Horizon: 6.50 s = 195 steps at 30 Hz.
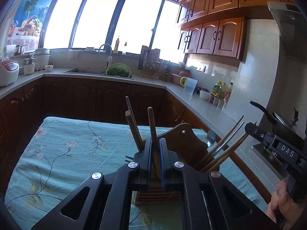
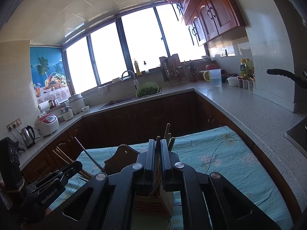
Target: Organize utensils
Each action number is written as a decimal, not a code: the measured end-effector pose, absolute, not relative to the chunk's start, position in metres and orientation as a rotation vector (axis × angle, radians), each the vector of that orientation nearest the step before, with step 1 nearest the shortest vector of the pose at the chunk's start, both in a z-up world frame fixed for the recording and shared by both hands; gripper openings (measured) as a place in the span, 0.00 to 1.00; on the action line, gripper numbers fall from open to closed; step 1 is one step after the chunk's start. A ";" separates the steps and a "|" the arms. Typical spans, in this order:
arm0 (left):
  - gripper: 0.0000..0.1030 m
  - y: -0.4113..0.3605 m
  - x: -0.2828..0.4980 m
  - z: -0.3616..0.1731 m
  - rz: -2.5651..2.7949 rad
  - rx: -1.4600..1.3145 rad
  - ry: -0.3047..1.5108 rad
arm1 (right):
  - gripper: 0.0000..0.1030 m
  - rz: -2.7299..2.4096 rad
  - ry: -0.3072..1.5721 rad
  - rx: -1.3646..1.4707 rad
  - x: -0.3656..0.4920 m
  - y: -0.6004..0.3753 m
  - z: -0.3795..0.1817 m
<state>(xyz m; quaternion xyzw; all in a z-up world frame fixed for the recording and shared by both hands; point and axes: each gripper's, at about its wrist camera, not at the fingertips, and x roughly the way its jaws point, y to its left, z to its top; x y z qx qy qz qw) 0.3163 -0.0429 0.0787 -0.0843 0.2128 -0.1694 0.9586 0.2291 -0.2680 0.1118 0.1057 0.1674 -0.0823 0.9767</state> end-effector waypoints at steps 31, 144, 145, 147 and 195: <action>0.79 0.000 0.194 0.070 -0.262 -0.194 0.368 | 0.94 -0.156 0.256 0.306 0.137 -0.262 0.107; 0.99 0.044 -0.016 -0.001 -0.053 0.033 0.301 | 1.00 -0.210 0.219 0.099 -0.038 -0.184 0.003; 0.99 0.044 -0.016 -0.001 -0.054 0.034 0.301 | 1.00 -0.209 0.219 0.099 -0.038 -0.184 0.003; 0.99 0.043 -0.016 -0.001 -0.053 0.035 0.301 | 1.00 -0.210 0.219 0.098 -0.038 -0.184 0.003; 0.99 0.026 -0.019 -0.001 -0.061 0.038 0.308 | 1.00 -0.194 0.212 0.098 -0.035 -0.176 0.002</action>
